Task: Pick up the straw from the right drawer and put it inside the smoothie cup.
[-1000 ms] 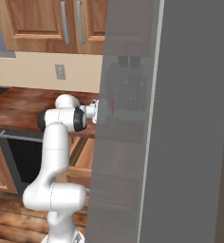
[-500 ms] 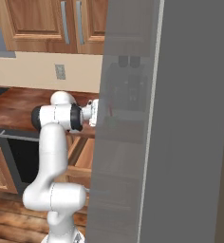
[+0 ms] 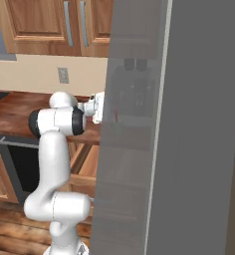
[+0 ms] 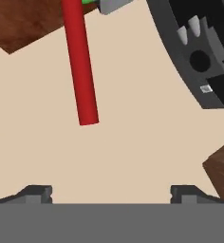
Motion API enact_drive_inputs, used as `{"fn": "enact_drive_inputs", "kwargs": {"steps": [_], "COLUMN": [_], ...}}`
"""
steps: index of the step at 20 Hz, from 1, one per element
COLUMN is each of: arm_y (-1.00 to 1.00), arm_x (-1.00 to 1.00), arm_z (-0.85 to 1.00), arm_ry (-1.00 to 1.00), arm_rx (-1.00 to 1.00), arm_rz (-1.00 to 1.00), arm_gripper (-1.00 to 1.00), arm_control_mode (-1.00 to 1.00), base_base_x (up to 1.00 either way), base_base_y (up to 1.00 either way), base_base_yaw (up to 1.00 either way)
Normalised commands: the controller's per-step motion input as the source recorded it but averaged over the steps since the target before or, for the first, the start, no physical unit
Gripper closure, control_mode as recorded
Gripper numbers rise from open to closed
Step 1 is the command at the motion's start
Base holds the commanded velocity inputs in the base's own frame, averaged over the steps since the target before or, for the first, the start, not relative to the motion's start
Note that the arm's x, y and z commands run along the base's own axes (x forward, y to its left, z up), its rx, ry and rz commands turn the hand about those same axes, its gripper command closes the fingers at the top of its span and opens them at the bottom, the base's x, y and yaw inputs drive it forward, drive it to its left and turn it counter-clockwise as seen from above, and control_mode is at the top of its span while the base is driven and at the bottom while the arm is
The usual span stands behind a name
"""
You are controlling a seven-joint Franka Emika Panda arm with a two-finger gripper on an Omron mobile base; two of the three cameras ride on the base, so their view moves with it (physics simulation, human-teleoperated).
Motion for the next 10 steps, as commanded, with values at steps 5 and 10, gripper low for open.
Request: {"fn": "enact_drive_inputs", "kwargs": {"steps": [5, 10], "arm_y": [0.14, 0.23], "arm_x": [-0.17, -0.39], "arm_z": [0.42, 0.05], "arm_ry": [-0.09, -0.15], "arm_rx": [-0.04, -0.09], "arm_rz": [0.00, 0.00], "arm_gripper": [-1.00, -1.00], "arm_control_mode": [-1.00, -1.00], "base_base_x": [0.00, 0.00], "base_base_y": [0.00, 0.00], "base_base_yaw": [0.00, 0.00]}}
